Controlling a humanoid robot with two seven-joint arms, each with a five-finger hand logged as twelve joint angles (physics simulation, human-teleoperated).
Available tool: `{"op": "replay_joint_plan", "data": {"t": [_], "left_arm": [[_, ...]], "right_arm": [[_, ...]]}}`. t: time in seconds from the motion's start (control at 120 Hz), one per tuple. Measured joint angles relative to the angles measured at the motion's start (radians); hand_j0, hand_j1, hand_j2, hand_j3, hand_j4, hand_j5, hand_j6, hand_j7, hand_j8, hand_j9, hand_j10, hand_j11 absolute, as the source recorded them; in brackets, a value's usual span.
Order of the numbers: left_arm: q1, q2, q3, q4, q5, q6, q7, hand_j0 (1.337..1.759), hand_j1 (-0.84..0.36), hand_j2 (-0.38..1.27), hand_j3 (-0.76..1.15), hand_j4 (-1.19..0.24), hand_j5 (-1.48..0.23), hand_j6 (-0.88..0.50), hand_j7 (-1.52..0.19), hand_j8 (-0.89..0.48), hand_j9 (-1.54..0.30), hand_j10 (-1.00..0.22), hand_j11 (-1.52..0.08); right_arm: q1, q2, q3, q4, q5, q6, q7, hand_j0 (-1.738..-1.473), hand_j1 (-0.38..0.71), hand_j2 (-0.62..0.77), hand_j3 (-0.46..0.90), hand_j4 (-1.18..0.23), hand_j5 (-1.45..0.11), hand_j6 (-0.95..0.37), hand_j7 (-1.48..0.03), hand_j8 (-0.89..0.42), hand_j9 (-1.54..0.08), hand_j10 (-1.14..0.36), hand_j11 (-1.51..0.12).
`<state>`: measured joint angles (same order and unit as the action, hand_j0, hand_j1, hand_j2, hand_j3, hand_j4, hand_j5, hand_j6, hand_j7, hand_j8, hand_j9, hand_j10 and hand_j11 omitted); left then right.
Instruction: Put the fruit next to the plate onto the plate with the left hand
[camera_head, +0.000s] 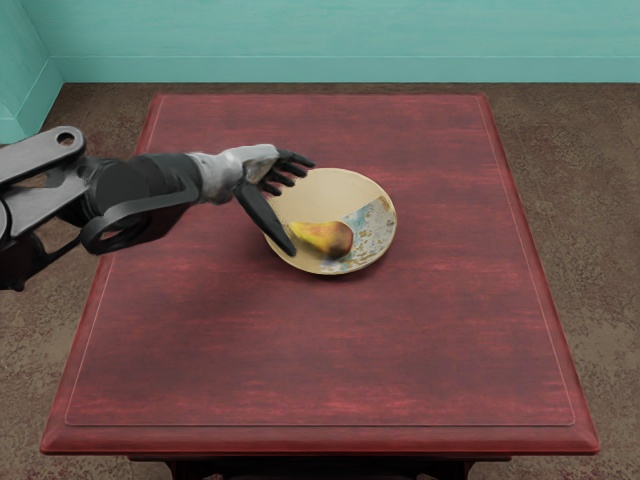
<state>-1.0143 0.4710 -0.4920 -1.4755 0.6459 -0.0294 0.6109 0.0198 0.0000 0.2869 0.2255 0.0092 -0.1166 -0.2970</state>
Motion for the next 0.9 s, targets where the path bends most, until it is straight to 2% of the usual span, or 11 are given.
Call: {"op": "replay_joint_plan", "data": {"t": [0.042, 0.125, 0.167, 0.25, 0.317, 0.375, 0.458, 0.708, 0.9], "left_arm": [[0.061, 0.021, -0.075, 0.004, -0.091, -0.131, 0.0, 1.658, 0.21, 0.08, 0.0, -0.13, -0.17, -0.11, -0.17, -0.11, -0.17, -0.13, -0.17], [0.121, 0.101, -0.205, 0.014, -0.268, -0.365, 0.0, 1.658, 0.25, 0.06, 0.0, -0.09, -0.13, -0.08, -0.12, -0.09, -0.12, -0.09, -0.12], [0.161, 0.153, -0.259, 0.028, -0.358, -0.436, 0.0, 1.658, 0.26, 0.05, 0.0, -0.08, -0.11, -0.07, -0.11, -0.07, -0.11, -0.08, -0.11], [0.258, 0.188, -0.356, 0.073, -0.506, -0.516, 0.0, 1.658, 0.28, 0.03, 0.0, -0.06, -0.08, -0.06, -0.08, -0.06, -0.08, -0.06, -0.08], [0.326, 0.191, -0.409, 0.146, -0.623, -0.547, 0.0, 1.658, 0.29, 0.03, 0.0, -0.05, -0.07, -0.05, -0.07, -0.05, -0.07, -0.05, -0.07], [0.355, 0.215, -0.435, 0.222, -0.708, -0.562, 0.0, 1.658, 0.3, 0.02, 0.0, -0.05, -0.06, -0.04, -0.06, -0.04, -0.06, -0.05, -0.06], [0.405, 0.302, -0.464, 0.29, -0.794, -0.573, 0.0, 1.658, 0.3, 0.02, 0.0, -0.04, -0.05, -0.04, -0.05, -0.04, -0.05, -0.04, -0.05], [0.476, 0.432, -0.474, 0.36, -0.86, -0.581, 0.0, 1.658, 0.32, 0.01, 0.0, -0.02, -0.03, -0.02, -0.04, -0.02, -0.04, -0.03, -0.04], [0.484, 0.446, -0.474, 0.405, -0.864, -0.582, 0.0, 1.658, 0.32, 0.01, 0.0, -0.02, -0.03, -0.02, -0.03, -0.02, -0.03, -0.02, -0.03]], "right_arm": [[0.0, 0.0, 0.0, 0.0, 0.0, 0.0, 0.0, -1.658, -0.35, 0.0, 0.0, 0.0, 0.0, 0.0, 0.0, 0.0, 0.0, 0.0, 0.0], [0.0, 0.0, 0.0, 0.0, 0.0, 0.0, 0.0, -1.658, -0.35, 0.0, 0.0, 0.0, 0.0, 0.0, 0.0, 0.0, 0.0, 0.0, 0.0], [0.0, 0.0, 0.0, 0.0, 0.0, 0.0, 0.0, -1.658, -0.35, 0.0, 0.0, 0.0, 0.0, 0.0, 0.0, 0.0, 0.0, 0.0, 0.0], [0.0, 0.0, 0.0, 0.0, 0.0, 0.0, 0.0, -1.658, -0.35, 0.0, 0.0, 0.0, 0.0, 0.0, 0.0, 0.0, 0.0, 0.0, 0.0], [0.0, 0.0, 0.0, 0.0, 0.0, 0.0, 0.0, -1.658, -0.35, 0.0, 0.0, 0.0, 0.0, 0.0, 0.0, 0.0, 0.0, 0.0, 0.0], [0.0, 0.0, 0.0, 0.0, 0.0, 0.0, 0.0, -1.658, -0.35, 0.0, 0.0, 0.0, 0.0, 0.0, 0.0, 0.0, 0.0, 0.0, 0.0], [0.0, 0.0, 0.0, 0.0, -0.001, 0.0, 0.0, -1.658, -0.35, 0.0, 0.0, 0.0, 0.0, 0.0, 0.0, 0.0, 0.0, 0.0, 0.0], [0.0, 0.0, 0.0, 0.0, -0.001, 0.0, 0.0, -1.658, -0.35, 0.0, 0.0, 0.0, 0.0, 0.0, 0.0, 0.0, 0.0, 0.0, 0.0], [-0.001, 0.0, 0.0, 0.0, -0.001, 0.0, 0.0, -1.658, -0.35, 0.0, 0.0, 0.0, 0.0, 0.0, 0.0, 0.0, 0.0, 0.0, 0.0]]}}
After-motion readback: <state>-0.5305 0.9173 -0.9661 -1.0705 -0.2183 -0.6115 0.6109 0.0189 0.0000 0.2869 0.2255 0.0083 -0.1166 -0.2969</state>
